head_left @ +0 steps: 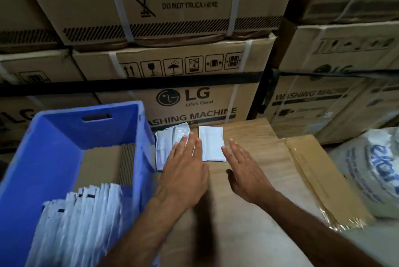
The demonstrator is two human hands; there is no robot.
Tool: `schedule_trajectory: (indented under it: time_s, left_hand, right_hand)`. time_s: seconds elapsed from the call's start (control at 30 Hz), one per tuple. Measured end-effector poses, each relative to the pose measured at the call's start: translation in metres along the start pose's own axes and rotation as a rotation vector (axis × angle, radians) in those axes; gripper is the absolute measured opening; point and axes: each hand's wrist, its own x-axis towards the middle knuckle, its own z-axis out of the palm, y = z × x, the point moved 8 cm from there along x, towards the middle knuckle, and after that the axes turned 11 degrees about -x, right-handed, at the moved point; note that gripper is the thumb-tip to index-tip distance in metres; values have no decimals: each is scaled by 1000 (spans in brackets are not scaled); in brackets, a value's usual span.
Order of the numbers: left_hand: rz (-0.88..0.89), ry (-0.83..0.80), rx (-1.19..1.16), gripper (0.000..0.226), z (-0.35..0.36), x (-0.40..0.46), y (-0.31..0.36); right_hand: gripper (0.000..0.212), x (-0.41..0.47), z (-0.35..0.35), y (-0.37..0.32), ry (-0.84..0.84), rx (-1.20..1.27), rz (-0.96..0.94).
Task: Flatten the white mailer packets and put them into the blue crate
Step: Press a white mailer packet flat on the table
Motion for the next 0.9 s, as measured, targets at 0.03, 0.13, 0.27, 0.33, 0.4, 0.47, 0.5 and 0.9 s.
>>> schedule_trajectory:
  time_s: [0.03, 0.13, 0.27, 0.33, 0.4, 0.47, 0.5, 0.9]
  left_hand:
    - [-47, 5, -18, 66, 22, 10, 5]
    - [-215, -91, -29, 73, 102, 33, 2]
    - [-425, -287, -79, 85, 197, 60, -15]
    - [-481, -262, -104, 90, 224, 84, -17]
    - [-544, -211, -126, 94, 246, 108, -19]
    - [-613, -158, -125, 98, 265, 124, -23]
    - [-653, -141, -122, 99, 272, 129, -26]
    - [-329, -128, 45, 64, 273, 94, -29]
  right_hand:
    - [74, 6, 9, 17, -22, -16, -27]
    - [72, 34, 39, 54, -94, -63, -129]
    - [69, 80, 75, 86, -173, -75, -183]
    - [65, 105, 90, 96, -199, -95, -224]
    - [66, 127, 102, 104, -220, -141, -261]
    - [71, 142, 112, 111, -275, -168, -294]
    - [74, 149, 116, 112, -295, -173, -310]
    - [63, 138, 148, 91, -92, -118, -350]
